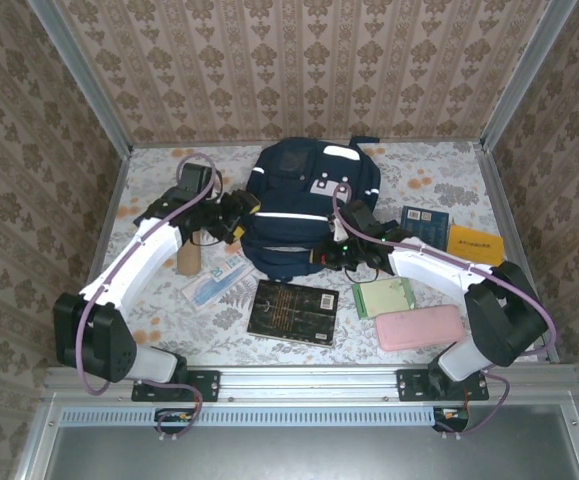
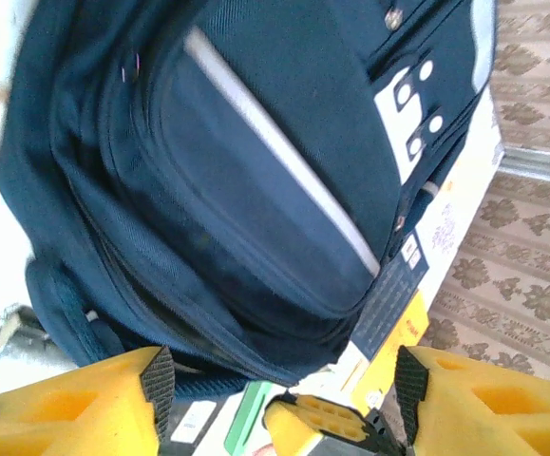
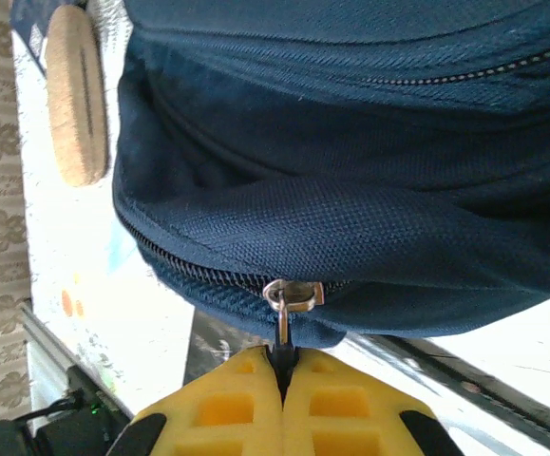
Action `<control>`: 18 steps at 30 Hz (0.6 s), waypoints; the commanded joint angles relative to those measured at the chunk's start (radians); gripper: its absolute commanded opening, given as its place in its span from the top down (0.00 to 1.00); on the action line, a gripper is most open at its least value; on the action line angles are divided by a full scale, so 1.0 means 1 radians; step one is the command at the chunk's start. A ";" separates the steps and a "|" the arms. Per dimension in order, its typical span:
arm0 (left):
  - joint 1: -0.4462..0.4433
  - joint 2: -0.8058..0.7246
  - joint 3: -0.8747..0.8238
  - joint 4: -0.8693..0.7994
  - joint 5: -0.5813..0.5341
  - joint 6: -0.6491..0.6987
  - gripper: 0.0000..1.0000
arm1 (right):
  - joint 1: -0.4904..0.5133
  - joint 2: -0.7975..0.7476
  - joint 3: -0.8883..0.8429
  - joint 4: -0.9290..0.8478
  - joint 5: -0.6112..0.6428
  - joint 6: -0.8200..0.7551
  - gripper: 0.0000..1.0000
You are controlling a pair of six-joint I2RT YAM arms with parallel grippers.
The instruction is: Pack the student bag
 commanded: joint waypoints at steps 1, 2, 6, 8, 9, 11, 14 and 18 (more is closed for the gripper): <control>-0.041 0.010 0.000 -0.060 -0.002 -0.081 0.33 | 0.027 0.010 0.061 0.081 -0.042 0.031 1.00; -0.053 0.022 0.005 -0.074 -0.006 -0.086 0.33 | 0.030 0.011 0.063 0.085 -0.042 0.032 1.00; -0.094 0.075 0.001 -0.088 0.016 -0.126 0.33 | 0.033 0.007 0.066 0.091 -0.043 0.032 1.00; -0.108 0.101 0.000 -0.081 0.033 -0.144 0.34 | 0.035 0.003 0.060 0.091 -0.041 0.027 1.00; -0.114 0.109 -0.002 -0.075 0.038 -0.153 0.34 | 0.035 0.001 0.059 0.091 -0.041 0.024 1.00; -0.125 0.123 -0.012 -0.040 0.048 -0.178 0.37 | 0.035 -0.001 0.051 0.096 -0.040 0.024 1.00; -0.141 0.146 -0.007 -0.013 0.043 -0.197 0.38 | 0.037 0.001 0.041 0.105 -0.040 0.026 1.00; -0.157 0.208 0.014 0.013 0.060 -0.204 0.39 | 0.039 0.006 0.028 0.122 -0.040 0.030 1.00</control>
